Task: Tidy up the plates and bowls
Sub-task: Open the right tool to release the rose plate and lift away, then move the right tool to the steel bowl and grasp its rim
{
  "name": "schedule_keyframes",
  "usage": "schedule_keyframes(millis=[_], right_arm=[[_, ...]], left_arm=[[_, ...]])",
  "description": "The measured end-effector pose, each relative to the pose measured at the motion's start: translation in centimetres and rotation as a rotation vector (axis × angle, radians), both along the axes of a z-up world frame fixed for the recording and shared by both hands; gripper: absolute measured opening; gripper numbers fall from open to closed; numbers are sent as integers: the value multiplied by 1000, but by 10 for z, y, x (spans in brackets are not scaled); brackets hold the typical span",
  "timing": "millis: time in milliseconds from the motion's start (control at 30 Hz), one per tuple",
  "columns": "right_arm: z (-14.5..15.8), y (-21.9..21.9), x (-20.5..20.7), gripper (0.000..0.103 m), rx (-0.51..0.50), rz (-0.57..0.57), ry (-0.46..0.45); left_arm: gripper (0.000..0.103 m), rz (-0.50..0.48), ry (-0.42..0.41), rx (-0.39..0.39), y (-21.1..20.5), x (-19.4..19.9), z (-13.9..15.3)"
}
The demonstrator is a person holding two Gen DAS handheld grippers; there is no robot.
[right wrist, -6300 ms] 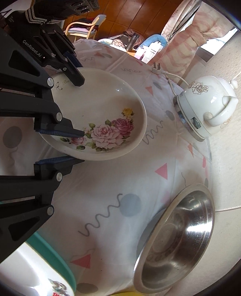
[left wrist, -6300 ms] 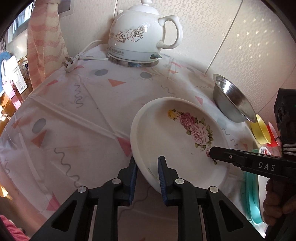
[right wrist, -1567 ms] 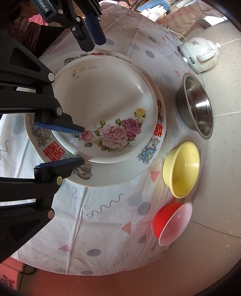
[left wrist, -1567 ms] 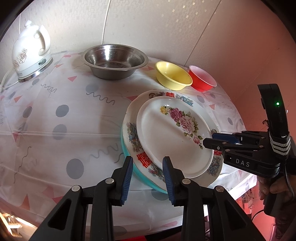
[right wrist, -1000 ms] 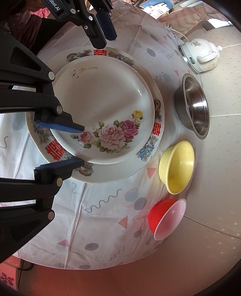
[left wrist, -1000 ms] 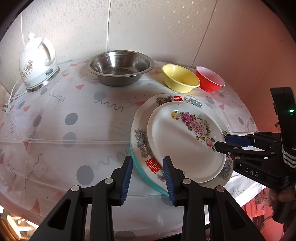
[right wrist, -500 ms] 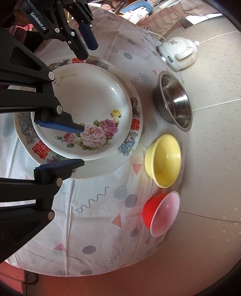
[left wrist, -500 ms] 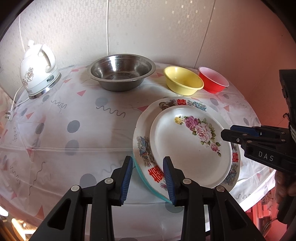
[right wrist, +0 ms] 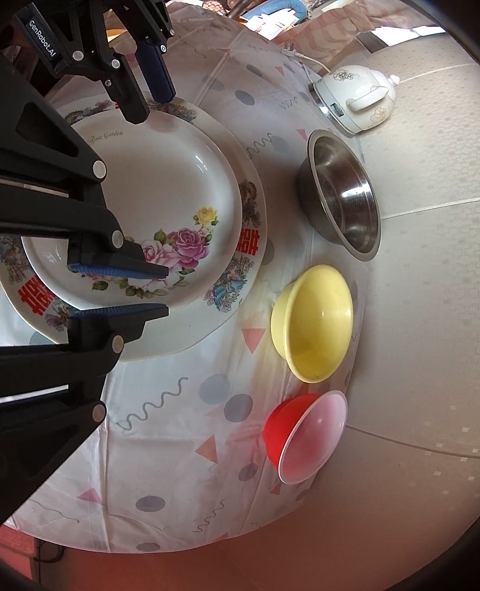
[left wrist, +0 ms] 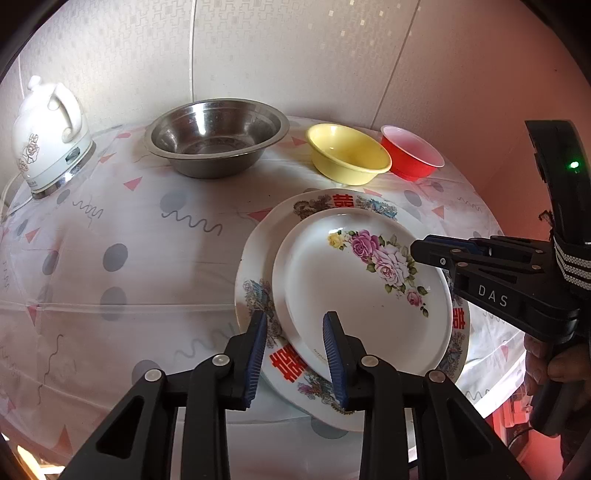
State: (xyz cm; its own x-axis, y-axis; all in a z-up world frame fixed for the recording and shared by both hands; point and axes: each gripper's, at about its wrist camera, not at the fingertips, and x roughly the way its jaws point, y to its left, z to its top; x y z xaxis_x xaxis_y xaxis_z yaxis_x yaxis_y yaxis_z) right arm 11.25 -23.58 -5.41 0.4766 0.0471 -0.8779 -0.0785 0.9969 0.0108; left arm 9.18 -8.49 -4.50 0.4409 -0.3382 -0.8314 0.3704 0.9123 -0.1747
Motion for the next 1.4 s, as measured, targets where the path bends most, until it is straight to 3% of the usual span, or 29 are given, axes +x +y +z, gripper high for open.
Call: schedule_keyframes(millis=[267, 533, 1000, 1400], right_arm=[[-14, 5, -14, 6, -9, 32, 58], [-11, -1, -19, 7, 46, 19, 67], [-15, 12, -30, 13, 57, 59, 99], [23, 5, 4, 24, 235, -11, -17]], left_arm=[[32, -18, 0, 1, -7, -6, -3], [32, -24, -3, 7, -7, -9, -3], [32, -14, -41, 1, -1, -16, 9], [35, 116, -42, -11, 34, 11, 18]])
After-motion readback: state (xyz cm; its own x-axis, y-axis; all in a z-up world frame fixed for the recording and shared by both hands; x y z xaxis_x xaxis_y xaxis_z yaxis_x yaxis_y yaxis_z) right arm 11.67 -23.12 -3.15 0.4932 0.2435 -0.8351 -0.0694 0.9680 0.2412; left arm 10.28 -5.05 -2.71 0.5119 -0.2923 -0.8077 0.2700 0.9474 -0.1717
